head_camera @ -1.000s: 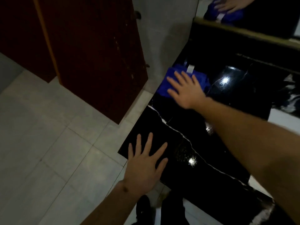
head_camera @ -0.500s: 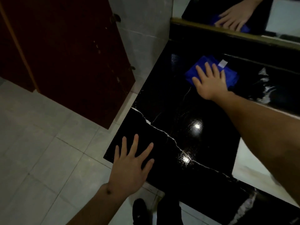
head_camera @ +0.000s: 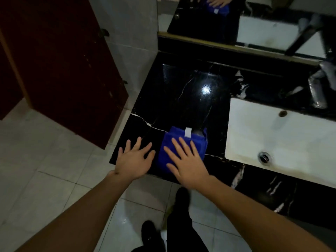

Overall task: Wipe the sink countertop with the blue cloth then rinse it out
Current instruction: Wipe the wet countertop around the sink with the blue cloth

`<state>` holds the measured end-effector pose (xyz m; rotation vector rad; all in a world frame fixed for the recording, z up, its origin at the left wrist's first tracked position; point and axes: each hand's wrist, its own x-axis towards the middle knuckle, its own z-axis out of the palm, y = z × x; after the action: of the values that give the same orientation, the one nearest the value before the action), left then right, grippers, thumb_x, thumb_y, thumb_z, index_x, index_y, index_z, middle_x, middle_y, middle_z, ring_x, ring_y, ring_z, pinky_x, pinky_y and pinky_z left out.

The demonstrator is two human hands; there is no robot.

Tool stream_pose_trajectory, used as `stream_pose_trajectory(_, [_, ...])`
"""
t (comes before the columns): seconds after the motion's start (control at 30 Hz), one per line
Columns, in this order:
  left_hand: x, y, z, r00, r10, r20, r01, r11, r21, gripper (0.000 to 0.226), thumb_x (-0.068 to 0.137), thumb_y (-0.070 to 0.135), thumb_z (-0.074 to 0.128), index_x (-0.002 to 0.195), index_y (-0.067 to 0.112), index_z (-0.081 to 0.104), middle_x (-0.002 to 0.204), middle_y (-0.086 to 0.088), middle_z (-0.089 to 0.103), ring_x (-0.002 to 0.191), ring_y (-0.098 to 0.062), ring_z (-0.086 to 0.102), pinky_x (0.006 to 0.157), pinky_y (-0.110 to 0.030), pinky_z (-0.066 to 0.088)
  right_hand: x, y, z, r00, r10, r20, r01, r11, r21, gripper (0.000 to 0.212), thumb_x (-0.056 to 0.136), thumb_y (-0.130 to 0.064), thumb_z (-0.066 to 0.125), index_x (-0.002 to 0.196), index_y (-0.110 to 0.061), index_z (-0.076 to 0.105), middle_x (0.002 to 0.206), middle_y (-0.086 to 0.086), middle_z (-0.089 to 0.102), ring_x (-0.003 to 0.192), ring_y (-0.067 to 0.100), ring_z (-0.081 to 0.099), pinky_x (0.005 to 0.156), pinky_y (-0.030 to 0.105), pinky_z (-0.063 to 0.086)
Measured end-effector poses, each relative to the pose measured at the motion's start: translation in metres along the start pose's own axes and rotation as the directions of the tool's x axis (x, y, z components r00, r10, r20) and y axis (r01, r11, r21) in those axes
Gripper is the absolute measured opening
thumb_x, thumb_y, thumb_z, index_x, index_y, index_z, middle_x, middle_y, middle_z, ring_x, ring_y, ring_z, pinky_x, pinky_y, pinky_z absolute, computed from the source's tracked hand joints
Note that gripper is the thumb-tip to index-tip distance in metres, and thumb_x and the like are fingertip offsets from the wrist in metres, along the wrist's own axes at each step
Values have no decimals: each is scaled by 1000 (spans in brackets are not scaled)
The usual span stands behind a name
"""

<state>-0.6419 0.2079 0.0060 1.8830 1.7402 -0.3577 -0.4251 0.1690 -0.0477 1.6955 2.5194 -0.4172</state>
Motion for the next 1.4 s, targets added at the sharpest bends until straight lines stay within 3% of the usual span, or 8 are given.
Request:
stream_pose_trajectory(0.17, [2,11,-4,1000,3,7,-4,998,69,59,101,58,20,156,37,21,168,-4,3,153,-28,0,123,-47,6,-22,-9,6,1000,7,26,-8,1000,28,61,103,-59,16,158,-37,4,168,-1,-4,153,24,-14,120,52,-8])
stream_pose_trajectory(0.37, [10,30,5,995,92,-39,-89,993,77,57,102,55,20,157,39,14,168,-1,-2,153,-26,-6,123,-50,6,-9,4,1,1000,11,-6,-10,999,51,61,103,-60,20,158,-38,10,168,-5,-2,154,19,-11,123,51,-4])
stream_pose_trajectory(0.73, [46,75,4,980,145,-134,-128,984,124,74,95,57,39,157,39,4,168,-5,4,153,-28,1,121,-54,15,106,108,-39,995,58,-83,-57,998,13,63,98,-63,18,157,-40,15,168,-3,11,155,21,3,124,50,1])
stream_pose_trajectory(0.9, [56,84,9,988,137,-73,-127,984,128,68,95,65,25,156,43,3,167,-2,-7,153,-27,-10,121,-54,5,177,171,-66,991,117,-62,-118,993,-16,63,99,-64,14,157,-42,7,168,-4,3,155,19,-2,124,49,-3])
stream_pose_trajectory(1.07, [54,80,8,990,121,-72,-109,983,149,76,80,69,-1,153,47,-6,165,2,-16,151,-23,-19,123,-52,0,217,237,-88,993,89,-73,-91,995,-29,71,91,-71,6,157,-43,11,168,-5,8,155,18,2,124,48,0])
stream_pose_trajectory(1.27, [55,78,13,986,135,-100,-124,986,114,75,81,68,2,153,49,-7,163,4,-22,150,-23,-23,122,-50,-4,217,286,-100,983,169,-77,-170,985,-10,71,92,-70,7,157,-41,10,168,-4,6,155,18,1,124,47,0])
stream_pose_trajectory(1.4, [57,76,21,982,151,-113,-136,982,128,72,82,69,7,149,50,-11,160,5,-23,150,-24,-20,120,-50,-4,204,282,-93,953,291,-87,-291,957,17,63,100,-63,15,158,-39,10,168,-4,4,155,19,-2,124,47,-2])
